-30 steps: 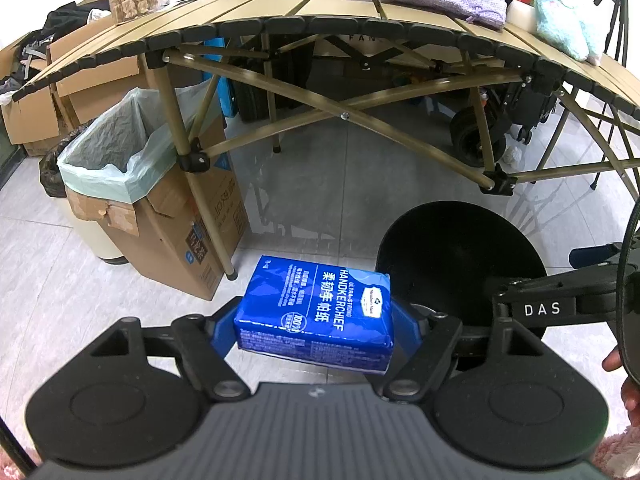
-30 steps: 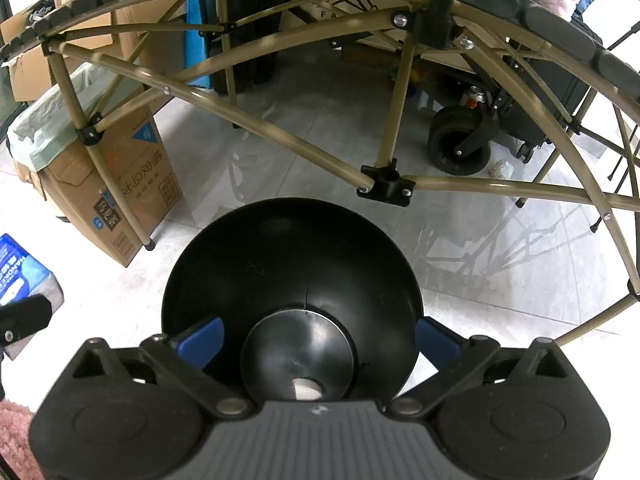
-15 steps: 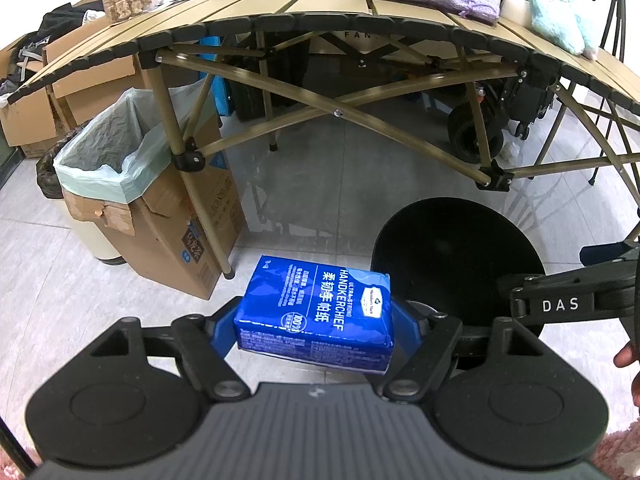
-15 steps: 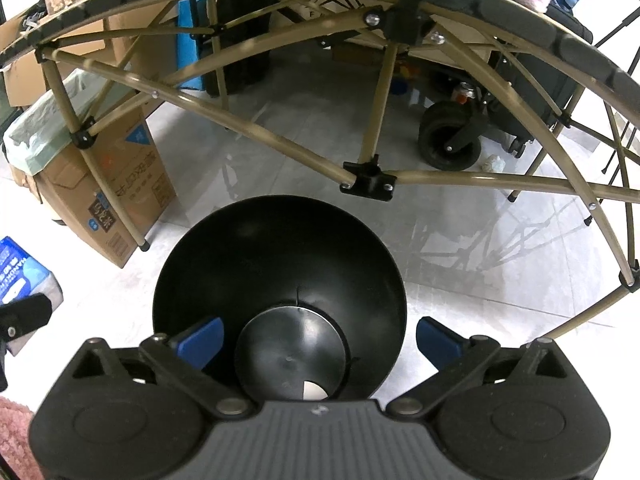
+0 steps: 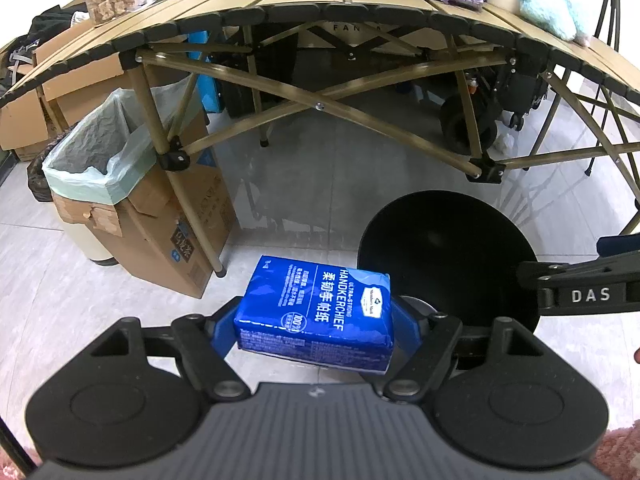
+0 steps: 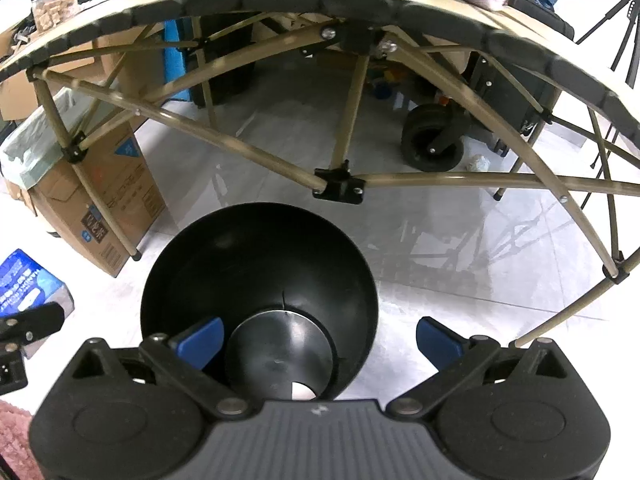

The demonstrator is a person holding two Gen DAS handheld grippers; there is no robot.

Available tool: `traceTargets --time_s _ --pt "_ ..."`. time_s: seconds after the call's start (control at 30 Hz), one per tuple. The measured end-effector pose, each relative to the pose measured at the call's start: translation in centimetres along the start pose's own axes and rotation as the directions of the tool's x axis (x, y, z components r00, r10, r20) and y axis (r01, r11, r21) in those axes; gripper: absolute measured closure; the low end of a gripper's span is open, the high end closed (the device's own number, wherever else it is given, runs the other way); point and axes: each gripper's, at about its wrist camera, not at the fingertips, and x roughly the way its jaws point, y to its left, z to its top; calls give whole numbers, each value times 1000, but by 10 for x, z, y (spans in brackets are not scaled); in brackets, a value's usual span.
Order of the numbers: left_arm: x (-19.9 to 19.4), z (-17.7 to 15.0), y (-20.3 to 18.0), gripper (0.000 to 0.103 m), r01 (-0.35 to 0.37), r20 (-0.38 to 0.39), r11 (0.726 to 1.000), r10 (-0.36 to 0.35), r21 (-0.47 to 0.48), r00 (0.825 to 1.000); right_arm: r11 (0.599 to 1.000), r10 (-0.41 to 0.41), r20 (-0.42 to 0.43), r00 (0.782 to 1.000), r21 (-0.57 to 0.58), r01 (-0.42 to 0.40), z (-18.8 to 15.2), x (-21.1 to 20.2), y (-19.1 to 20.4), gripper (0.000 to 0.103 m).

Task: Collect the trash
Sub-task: 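Lower the left tool over the bin and release the blue tissue box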

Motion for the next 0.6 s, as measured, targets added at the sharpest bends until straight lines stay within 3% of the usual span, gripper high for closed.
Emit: traceTargets --time_s 0.6 --pt "13 13 -45 26 42 -13 998 -41 52 999 997 -43 23 999 72 41 -8 -18 -39 0"
